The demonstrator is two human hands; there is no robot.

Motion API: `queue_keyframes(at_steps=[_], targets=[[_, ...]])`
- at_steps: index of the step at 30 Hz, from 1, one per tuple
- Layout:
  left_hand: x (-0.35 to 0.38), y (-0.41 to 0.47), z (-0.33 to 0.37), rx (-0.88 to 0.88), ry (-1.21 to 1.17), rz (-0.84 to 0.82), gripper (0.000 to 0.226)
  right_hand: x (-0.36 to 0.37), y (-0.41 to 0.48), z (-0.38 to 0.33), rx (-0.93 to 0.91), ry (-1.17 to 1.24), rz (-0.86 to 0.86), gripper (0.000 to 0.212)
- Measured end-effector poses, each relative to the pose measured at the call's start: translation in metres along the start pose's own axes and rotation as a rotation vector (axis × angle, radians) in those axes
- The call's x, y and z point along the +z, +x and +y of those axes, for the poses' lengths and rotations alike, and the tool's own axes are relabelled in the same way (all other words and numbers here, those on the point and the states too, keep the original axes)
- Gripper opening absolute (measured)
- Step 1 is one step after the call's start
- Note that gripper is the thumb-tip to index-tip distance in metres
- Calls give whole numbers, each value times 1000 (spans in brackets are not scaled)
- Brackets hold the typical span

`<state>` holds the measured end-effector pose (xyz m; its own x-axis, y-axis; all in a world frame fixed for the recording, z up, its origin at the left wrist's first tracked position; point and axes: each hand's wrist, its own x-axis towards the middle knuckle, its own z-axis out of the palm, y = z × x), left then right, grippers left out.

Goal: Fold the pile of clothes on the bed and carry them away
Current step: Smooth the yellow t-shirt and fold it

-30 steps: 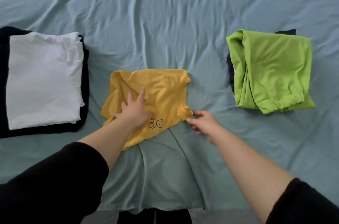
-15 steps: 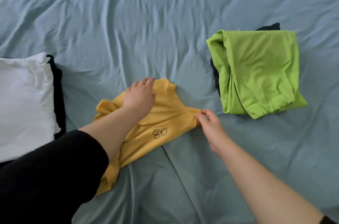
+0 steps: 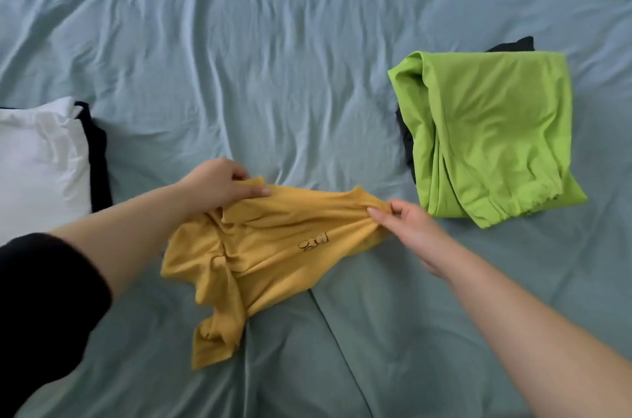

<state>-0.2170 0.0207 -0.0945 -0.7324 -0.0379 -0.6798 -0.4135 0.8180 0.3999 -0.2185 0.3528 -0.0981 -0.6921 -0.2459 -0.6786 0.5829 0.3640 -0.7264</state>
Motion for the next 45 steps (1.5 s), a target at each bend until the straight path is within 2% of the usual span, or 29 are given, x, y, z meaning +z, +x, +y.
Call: queue_keyframes(at_steps=[2,5,8,11,12,15,17,19,22,24,26,27,28,29,31,32,34,36,38,41,43,45], targets=[[-19,-9,-16,-22,-140,-34,41,3,21,-18,-22,-14,88,18],[-33,-12,-37,-40,-225,-35,22,2,57,-41,-68,-342,195,32],[-34,-5,-49,-102,-502,90,18,3,89,-60,-93,-750,99,28],[-33,7,-46,-169,-839,226,14,10,115,-85,-126,-966,38,19],[-36,12,-44,-180,-853,270,13,12,122,-96,-165,-1034,67,19],[-60,30,-42,-210,-472,481,23,13,140,-140,-292,-1224,273,25],[-84,35,-36,-231,-343,639,23,13,150,-168,-372,-1271,401,27],[-100,44,-31,-192,-337,697,23,15,161,-187,-414,-1266,453,23],[-98,48,-27,-225,-284,635,54,25,163,-189,-384,-1244,420,45],[-76,35,-28,-269,-193,611,62,36,149,-166,-402,-1176,412,46],[-42,15,-29,-202,-234,586,51,50,125,-125,-339,-991,305,28],[-23,3,-28,-140,-270,520,44,59,110,-102,-244,-906,200,23],[-4,-8,-29,-74,-234,424,46,68,92,-80,-151,-846,86,26],[13,-18,-31,-10,-109,318,57,77,76,-60,-93,-799,3,33],[45,-37,-40,88,208,182,93,90,48,-27,-110,-779,-20,49],[58,-45,-46,121,336,172,109,94,35,-13,-158,-851,1,61],[76,-61,-58,167,475,172,119,104,12,8,-243,-1083,23,87],[88,-75,-65,195,504,214,108,111,-4,25,-310,-1199,86,92],[93,-83,-70,172,448,369,76,115,-14,41,-338,-1027,213,84],[91,-92,-79,87,338,438,35,121,-17,49,-102,-543,380,57],[88,-98,-86,80,266,422,16,123,-16,48,53,-450,349,34],[86,-107,-91,91,206,408,14,124,-20,50,52,-385,330,31]])
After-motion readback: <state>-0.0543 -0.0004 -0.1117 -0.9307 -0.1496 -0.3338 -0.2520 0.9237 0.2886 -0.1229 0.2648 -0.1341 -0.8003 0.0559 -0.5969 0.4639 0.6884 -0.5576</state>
